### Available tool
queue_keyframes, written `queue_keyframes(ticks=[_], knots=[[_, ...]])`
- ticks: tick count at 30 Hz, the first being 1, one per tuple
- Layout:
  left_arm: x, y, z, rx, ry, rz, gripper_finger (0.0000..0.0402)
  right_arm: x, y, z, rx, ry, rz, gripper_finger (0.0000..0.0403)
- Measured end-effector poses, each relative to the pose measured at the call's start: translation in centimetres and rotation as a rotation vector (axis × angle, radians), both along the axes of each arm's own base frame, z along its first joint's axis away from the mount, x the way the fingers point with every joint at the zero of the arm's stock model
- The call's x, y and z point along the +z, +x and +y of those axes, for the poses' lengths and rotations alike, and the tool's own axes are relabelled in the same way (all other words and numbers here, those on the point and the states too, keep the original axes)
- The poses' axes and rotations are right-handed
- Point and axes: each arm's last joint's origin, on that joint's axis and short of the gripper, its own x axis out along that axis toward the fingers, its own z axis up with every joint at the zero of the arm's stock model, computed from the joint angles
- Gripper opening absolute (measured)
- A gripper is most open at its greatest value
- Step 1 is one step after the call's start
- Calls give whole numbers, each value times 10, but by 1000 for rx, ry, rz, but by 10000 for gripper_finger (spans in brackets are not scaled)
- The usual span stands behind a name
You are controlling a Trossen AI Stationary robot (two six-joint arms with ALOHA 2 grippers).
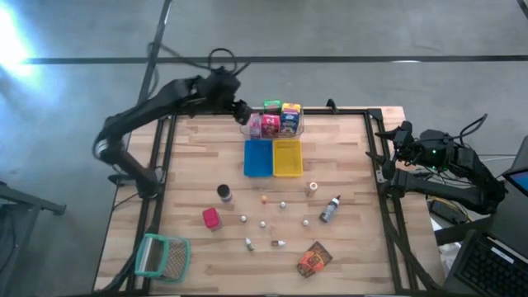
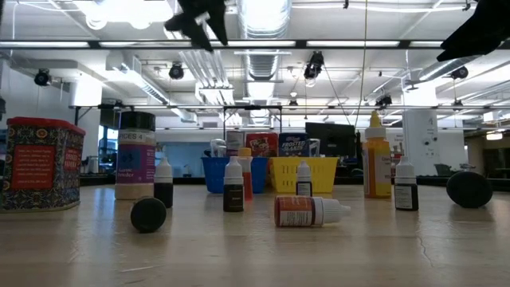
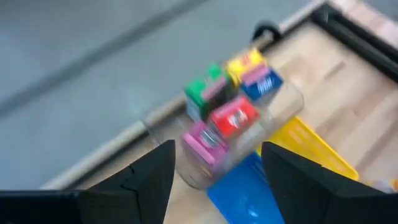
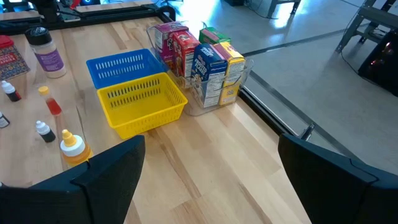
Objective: Pick & Place Kitchen Items
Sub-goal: Put the black seasoning bottle into the blue bin
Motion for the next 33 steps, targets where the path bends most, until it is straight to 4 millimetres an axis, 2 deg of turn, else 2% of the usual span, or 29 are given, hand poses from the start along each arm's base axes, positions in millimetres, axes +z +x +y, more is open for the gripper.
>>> queue_keyframes(ticks=[5,12,20,26,29,33], knots=[[20,-30,-36,-54,96,-36,243,0,0,0,0,0,0,364],[11,-76,-78,-118,169,-39,243,0,0,0,0,0,0,363],[-31,-111,-106,-237,243,-164,243,0,0,0,0,-1,0,364],[-70,-124,-116,-356,325,-201,243,0,0,0,0,0,0,363],[-88,-131,-122,-388,299,-249,243,0,0,0,0,0,0,364],[-112,-131,-134,-439,257,-361,243,0,0,0,0,0,0,364]])
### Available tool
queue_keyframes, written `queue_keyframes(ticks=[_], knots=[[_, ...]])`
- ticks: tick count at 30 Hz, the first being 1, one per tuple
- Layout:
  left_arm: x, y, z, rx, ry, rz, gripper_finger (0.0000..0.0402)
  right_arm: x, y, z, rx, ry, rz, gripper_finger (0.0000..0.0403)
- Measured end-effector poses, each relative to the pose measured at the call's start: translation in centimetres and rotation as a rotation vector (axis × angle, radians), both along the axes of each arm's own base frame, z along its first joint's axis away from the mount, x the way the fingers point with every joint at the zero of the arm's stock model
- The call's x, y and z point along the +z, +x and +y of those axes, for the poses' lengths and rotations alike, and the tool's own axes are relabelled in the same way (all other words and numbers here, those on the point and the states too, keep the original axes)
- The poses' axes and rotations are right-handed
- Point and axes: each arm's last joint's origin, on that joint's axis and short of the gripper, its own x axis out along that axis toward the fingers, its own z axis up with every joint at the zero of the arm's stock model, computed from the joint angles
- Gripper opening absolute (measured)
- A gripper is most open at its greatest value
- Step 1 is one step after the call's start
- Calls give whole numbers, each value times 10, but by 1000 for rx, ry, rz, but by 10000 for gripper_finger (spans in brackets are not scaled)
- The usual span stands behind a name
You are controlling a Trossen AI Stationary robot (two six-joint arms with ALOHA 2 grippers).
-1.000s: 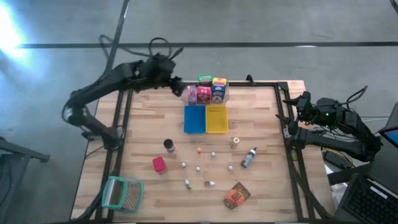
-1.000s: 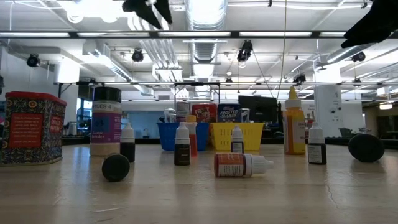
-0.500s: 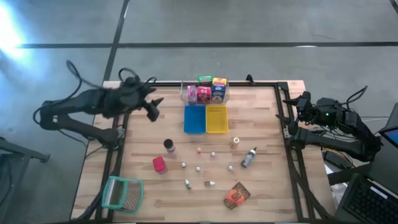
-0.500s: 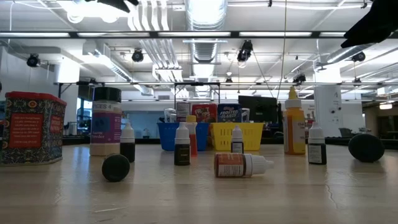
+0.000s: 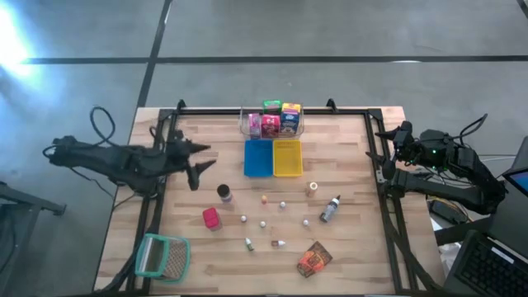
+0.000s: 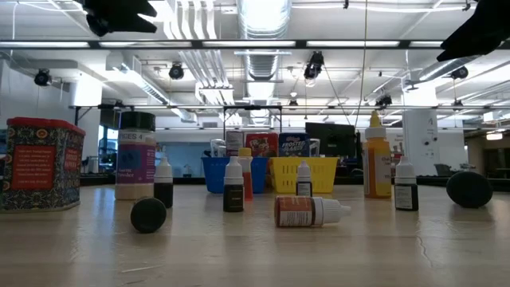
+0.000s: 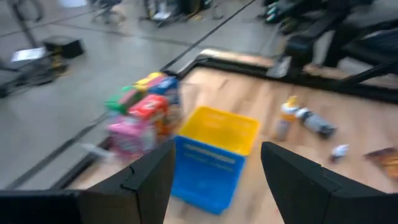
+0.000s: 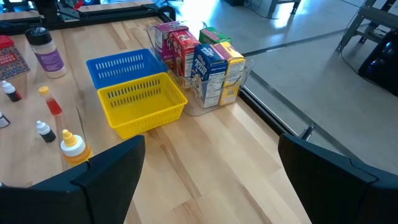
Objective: Pick & Place Kitchen Items
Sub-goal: Put the black seasoning bottle into the blue bin
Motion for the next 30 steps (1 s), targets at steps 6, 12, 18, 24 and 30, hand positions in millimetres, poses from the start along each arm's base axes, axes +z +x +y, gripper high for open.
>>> queue_keyframes(ticks=[6,12,18,24,30], knots=[[-23,5,-12,-116,110,-5,243,0,0,0,0,0,0,363],[-27,6,-14,-159,98,35,243,0,0,0,0,0,0,364],[-29,3,-16,-252,58,53,243,0,0,0,0,0,0,364],[-34,-9,-13,-279,49,120,243,0,0,0,0,0,0,363],[-40,-25,-8,-242,-20,181,243,0,0,0,0,0,0,364]])
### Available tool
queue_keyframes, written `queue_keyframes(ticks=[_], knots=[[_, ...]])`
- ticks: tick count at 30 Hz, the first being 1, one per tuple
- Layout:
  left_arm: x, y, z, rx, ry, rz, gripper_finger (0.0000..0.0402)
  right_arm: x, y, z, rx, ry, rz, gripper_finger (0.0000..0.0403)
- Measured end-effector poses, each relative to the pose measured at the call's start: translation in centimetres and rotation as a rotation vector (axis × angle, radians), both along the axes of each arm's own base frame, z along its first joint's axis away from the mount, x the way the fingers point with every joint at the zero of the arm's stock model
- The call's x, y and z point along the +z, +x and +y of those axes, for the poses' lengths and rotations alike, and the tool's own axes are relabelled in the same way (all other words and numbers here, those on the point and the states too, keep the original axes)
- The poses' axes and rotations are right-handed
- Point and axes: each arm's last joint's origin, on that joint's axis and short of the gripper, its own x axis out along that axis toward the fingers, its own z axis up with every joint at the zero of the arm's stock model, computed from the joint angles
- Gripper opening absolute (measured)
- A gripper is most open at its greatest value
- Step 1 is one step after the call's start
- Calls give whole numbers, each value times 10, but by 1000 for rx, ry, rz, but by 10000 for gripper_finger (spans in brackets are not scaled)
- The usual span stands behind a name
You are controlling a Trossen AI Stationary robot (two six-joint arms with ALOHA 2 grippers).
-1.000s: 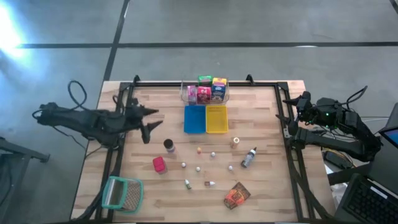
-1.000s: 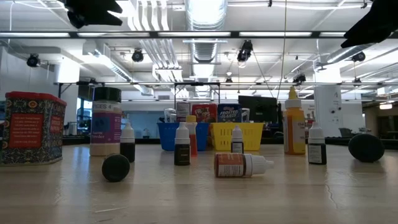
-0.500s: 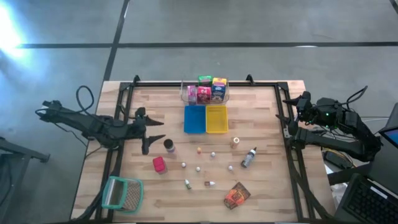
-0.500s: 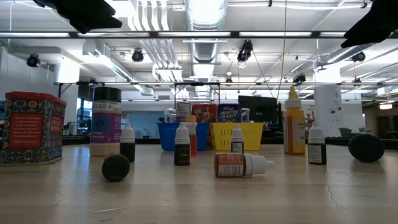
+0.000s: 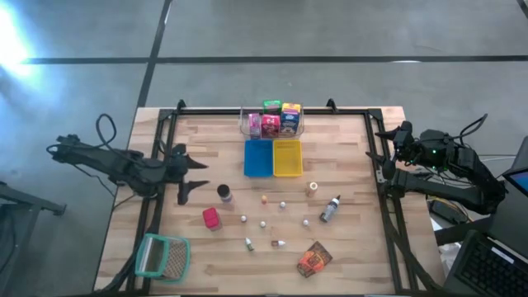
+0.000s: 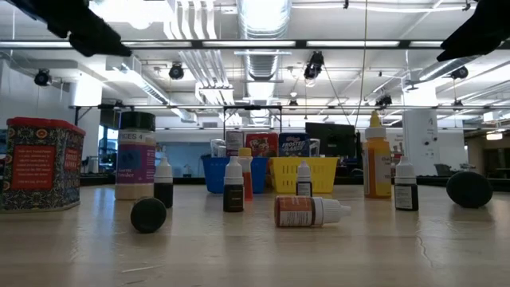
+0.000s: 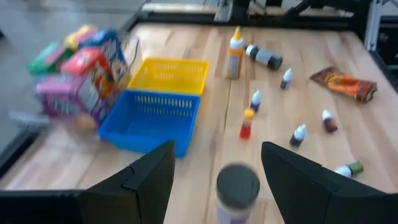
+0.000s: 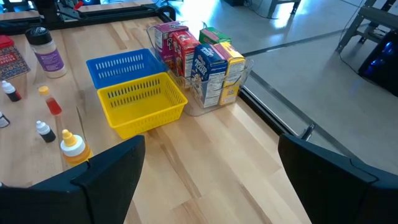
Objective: Pick & Place Kitchen Items
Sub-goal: Put the black seasoning bottle into the blue bin
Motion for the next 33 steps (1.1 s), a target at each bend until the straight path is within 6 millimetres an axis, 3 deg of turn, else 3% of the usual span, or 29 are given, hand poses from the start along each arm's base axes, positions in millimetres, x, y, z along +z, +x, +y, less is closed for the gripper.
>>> queue_keyframes(ticks=[6,20,29,33], knots=[[-7,-8,2,25,-43,77,243,0,0,0,0,0,0,363],[-10,-2,-2,-42,-75,111,246,0,0,0,0,0,0,364],[-25,19,-8,-14,-69,243,330,0,0,0,0,0,0,363],[-30,26,-11,-11,-65,275,348,0,0,0,0,0,0,364]])
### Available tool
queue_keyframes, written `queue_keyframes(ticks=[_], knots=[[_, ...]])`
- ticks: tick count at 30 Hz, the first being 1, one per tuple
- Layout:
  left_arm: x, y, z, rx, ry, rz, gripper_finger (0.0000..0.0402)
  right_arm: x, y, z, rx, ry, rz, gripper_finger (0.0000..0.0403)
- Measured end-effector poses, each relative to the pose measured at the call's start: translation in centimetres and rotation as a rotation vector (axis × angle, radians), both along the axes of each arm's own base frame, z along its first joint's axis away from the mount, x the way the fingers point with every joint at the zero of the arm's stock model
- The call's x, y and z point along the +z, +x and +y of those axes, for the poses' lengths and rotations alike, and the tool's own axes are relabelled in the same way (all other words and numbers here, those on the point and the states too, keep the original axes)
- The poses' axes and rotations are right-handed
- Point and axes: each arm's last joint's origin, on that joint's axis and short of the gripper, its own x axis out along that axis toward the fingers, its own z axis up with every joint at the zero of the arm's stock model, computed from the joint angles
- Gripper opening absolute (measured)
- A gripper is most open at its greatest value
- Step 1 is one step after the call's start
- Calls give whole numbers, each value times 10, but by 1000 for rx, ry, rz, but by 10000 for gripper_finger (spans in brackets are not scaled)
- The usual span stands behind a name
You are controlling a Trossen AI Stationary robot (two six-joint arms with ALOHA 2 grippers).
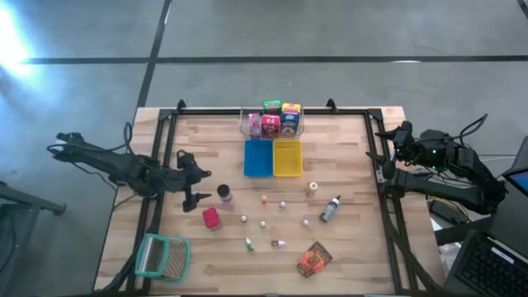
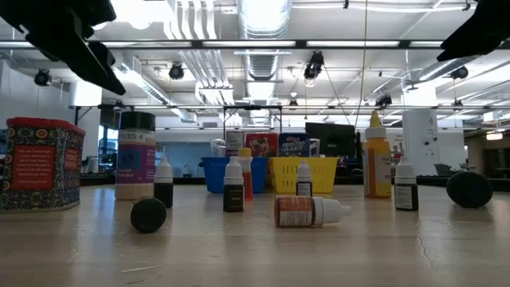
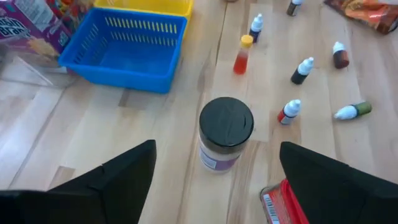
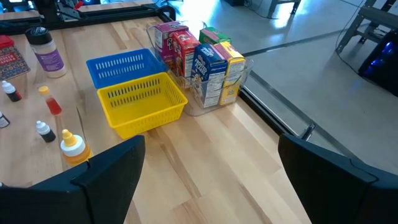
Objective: Pick & Place Kitchen Items
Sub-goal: Put the black seasoning bottle into the blue bin
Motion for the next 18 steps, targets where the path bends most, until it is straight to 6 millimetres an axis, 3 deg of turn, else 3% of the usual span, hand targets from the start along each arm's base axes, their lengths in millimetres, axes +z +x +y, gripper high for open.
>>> queue_keyframes(ticks=[18], knots=[[-20,33,-9,11,30,78,346,0,0,0,0,0,0,364]])
